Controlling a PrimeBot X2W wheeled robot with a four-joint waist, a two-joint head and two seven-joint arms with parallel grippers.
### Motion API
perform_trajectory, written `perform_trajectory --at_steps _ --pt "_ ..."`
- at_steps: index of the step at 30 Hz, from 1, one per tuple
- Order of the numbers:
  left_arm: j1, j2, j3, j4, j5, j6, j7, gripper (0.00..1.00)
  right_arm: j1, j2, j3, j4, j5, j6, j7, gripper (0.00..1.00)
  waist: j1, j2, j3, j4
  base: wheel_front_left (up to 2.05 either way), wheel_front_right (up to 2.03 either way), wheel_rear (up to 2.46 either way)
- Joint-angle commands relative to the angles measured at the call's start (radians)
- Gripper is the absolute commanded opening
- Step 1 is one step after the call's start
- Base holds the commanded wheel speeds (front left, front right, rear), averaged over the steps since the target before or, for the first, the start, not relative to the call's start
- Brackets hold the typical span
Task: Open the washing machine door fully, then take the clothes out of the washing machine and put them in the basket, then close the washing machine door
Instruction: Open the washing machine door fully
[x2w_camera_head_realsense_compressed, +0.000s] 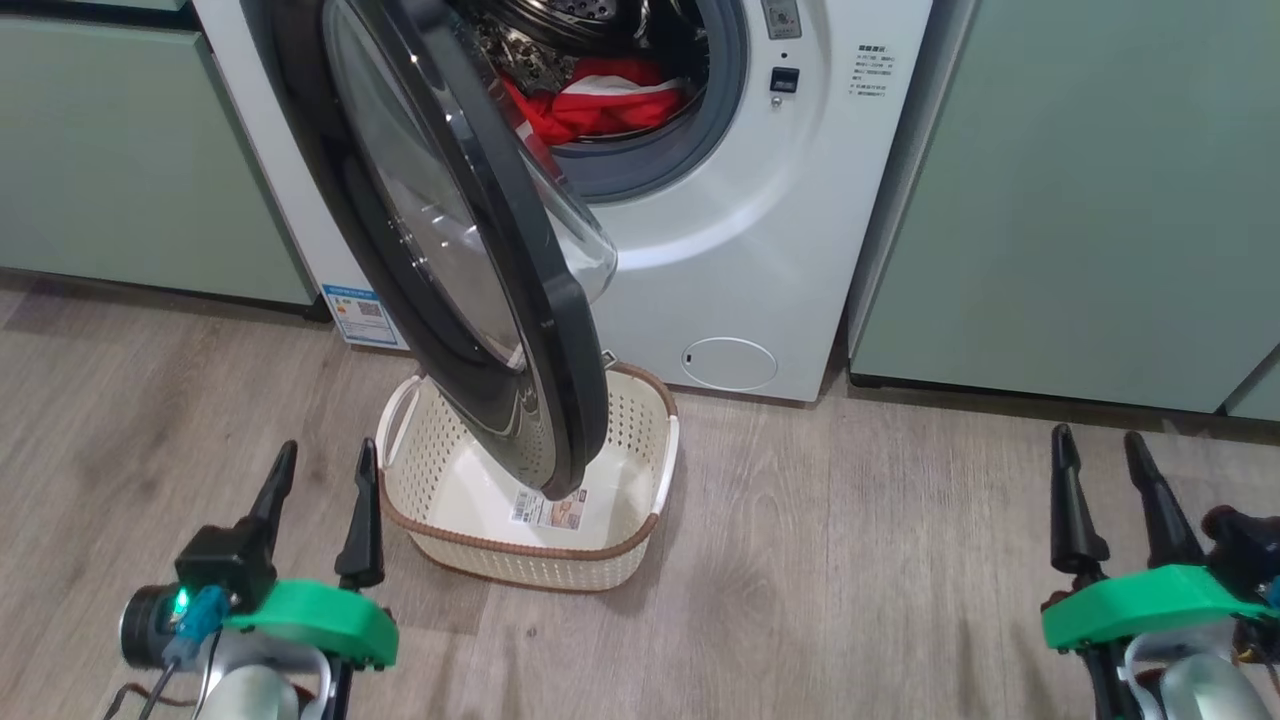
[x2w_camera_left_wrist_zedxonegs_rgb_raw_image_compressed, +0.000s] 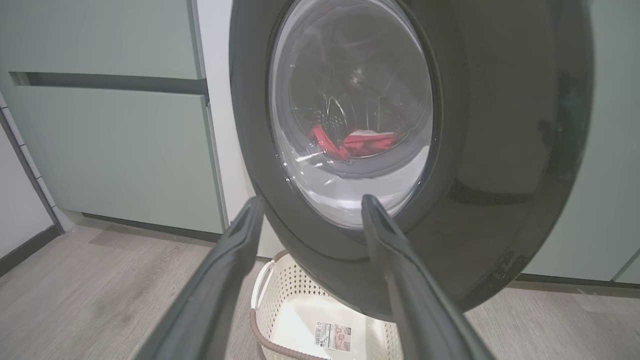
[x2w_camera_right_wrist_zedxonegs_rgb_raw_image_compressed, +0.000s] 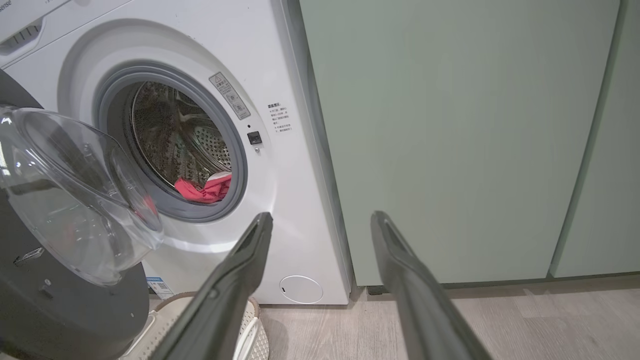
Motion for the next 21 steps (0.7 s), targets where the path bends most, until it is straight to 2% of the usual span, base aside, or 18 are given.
perform_trajectory --at_steps 1,6,7,8,9,14,21 --pt "-0.036 0.012 0.029 -0.028 0.003 0.002 -0.006 1.0 -0.011 -0.002 0.012 -0.031 -0.012 -0.001 -0.006 1.0 0.0 0.0 0.001 0.0 0.0 0.0 0.0" --pt "-0.035 0.012 0.029 -0.022 0.004 0.005 -0.006 1.0 -0.006 0.005 0.006 -0.031 -0.016 -0.001 -0.006 1.0 0.0 0.0 0.0 0.0 0.0 0.0 0.0" --pt "-0.035 0.012 0.028 -0.02 0.004 0.005 -0.006 0.96 -0.006 0.006 0.006 -0.03 -0.017 -0.001 -0.006 1.0 0.0 0.0 0.0 0.0 0.0 0.0 0.0" --pt "-0.036 0.012 0.028 -0.017 0.001 0.004 -0.006 0.08 -0.006 0.007 0.007 -0.029 -0.016 -0.001 -0.006 1.0 0.0 0.0 0.0 0.0 0.0 0.0 0.0" --pt "-0.037 0.012 0.029 -0.017 -0.006 0.005 -0.006 0.0 -0.007 0.008 0.006 -0.029 -0.016 -0.001 -0.006 1.0 0.0 0.0 0.0 0.0 0.0 0.0 0.0" --pt "-0.066 0.012 0.058 -0.05 -0.086 0.014 -0.006 0.0 -0.004 0.014 0.006 -0.026 -0.018 -0.001 -0.006 1.0 0.0 0.0 -0.002 0.002 0.0 0.0 0.0" --pt "-0.173 0.012 0.088 -0.216 -0.175 0.061 -0.006 0.0 0.0 0.016 0.0 -0.02 -0.017 -0.001 -0.006 1.0 0.0 0.0 -0.003 0.012 0.0 0.0 0.0"
